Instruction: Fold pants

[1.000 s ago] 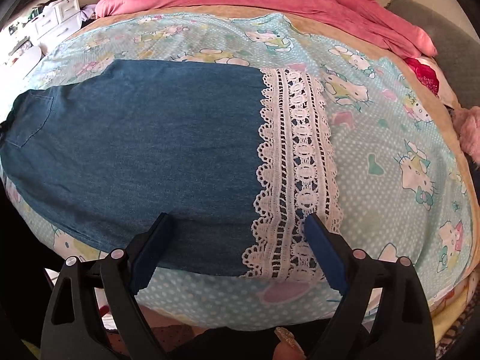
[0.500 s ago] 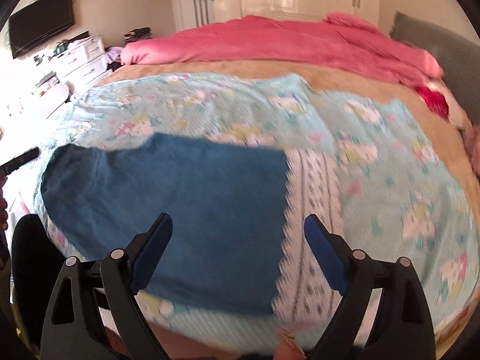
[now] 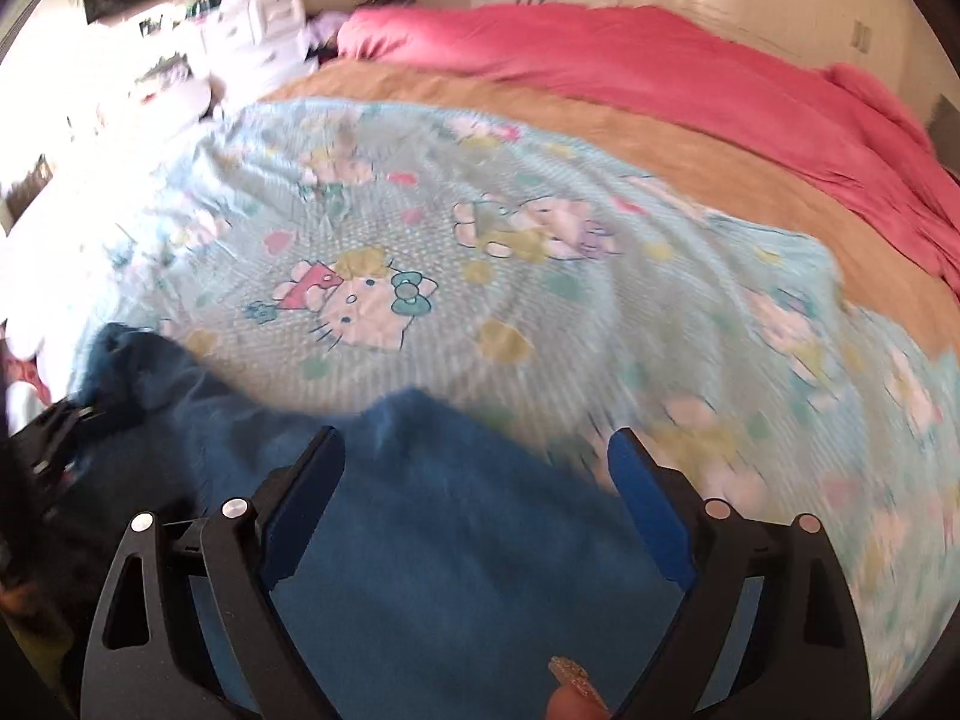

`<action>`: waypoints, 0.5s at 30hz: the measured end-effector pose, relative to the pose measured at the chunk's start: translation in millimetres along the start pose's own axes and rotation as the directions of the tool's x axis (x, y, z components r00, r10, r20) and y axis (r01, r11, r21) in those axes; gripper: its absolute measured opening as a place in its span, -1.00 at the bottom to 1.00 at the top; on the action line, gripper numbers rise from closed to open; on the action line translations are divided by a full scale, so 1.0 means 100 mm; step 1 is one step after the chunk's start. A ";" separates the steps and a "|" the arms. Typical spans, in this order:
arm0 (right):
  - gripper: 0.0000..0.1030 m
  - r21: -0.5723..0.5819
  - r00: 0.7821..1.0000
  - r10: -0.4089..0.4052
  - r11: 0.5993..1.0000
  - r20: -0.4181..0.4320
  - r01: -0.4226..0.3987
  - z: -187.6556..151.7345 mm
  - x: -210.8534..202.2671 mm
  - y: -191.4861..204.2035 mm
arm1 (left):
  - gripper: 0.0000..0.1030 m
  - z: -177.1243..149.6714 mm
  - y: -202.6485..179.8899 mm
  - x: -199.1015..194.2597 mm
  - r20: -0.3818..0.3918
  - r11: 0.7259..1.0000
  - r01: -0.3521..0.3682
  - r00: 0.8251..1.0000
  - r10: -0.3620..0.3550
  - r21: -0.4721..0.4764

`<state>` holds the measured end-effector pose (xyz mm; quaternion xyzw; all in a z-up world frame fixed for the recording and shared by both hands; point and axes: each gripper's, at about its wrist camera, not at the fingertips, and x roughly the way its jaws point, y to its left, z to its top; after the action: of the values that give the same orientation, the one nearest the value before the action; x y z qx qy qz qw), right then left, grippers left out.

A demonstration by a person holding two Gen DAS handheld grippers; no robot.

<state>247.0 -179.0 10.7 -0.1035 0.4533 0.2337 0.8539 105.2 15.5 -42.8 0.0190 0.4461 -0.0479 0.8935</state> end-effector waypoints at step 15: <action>-1.00 -0.043 0.996 -0.050 0.998 -0.072 0.047 0.07 0.64 0.05 | 0.64 -0.01 0.04 -0.02 0.038 0.999 0.041 0.998 -0.040 -0.017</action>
<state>279.7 -152.5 -37.8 -0.1404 0.4767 0.2184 0.8398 104.0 19.6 -41.9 0.0014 0.4301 -0.0624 0.9006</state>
